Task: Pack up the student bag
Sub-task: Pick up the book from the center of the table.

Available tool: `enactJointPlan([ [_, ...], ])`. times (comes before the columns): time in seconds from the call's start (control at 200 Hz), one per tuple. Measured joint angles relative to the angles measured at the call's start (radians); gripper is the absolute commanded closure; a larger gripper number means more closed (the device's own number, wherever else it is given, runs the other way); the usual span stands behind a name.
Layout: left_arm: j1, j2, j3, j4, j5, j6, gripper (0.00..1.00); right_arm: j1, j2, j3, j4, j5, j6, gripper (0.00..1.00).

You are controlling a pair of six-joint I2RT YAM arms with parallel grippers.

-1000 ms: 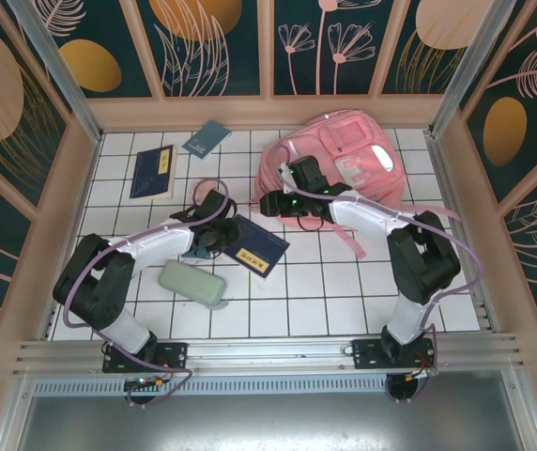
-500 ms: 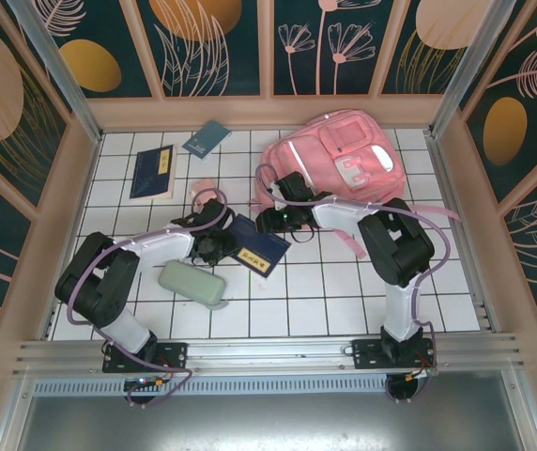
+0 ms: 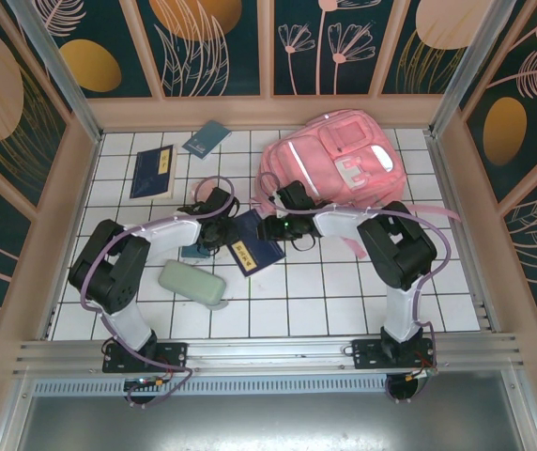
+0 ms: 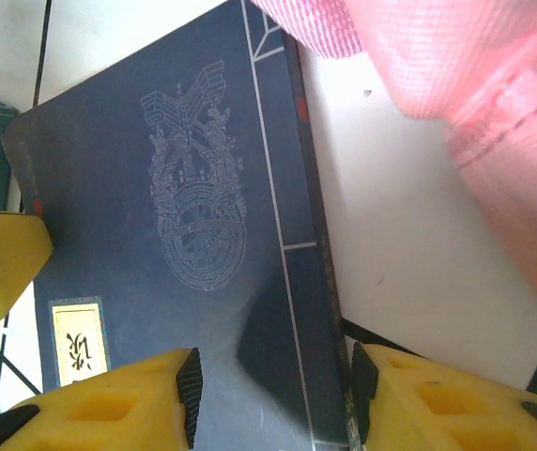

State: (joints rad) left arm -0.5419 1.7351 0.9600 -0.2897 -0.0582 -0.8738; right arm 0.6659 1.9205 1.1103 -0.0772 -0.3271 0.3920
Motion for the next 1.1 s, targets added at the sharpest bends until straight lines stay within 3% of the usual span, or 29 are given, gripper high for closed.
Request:
enactJointPlan([
  [0.485, 0.000, -0.129, -0.147, -0.031, 0.071, -0.002, 0.73, 0.003, 0.000, -0.007, 0.021, 0.020, 0.071, 0.51],
  [0.685, 0.008, -0.130, -0.170, 0.002, 0.097, -0.021, 0.79, 0.006, 0.000, -0.007, 0.023, 0.017, 0.087, 0.53],
  [1.096, 0.014, -0.126, -0.179, 0.008, 0.095, -0.030, 0.81, 0.020, 0.006, -0.004, 0.049, -0.140, 0.157, 0.64],
])
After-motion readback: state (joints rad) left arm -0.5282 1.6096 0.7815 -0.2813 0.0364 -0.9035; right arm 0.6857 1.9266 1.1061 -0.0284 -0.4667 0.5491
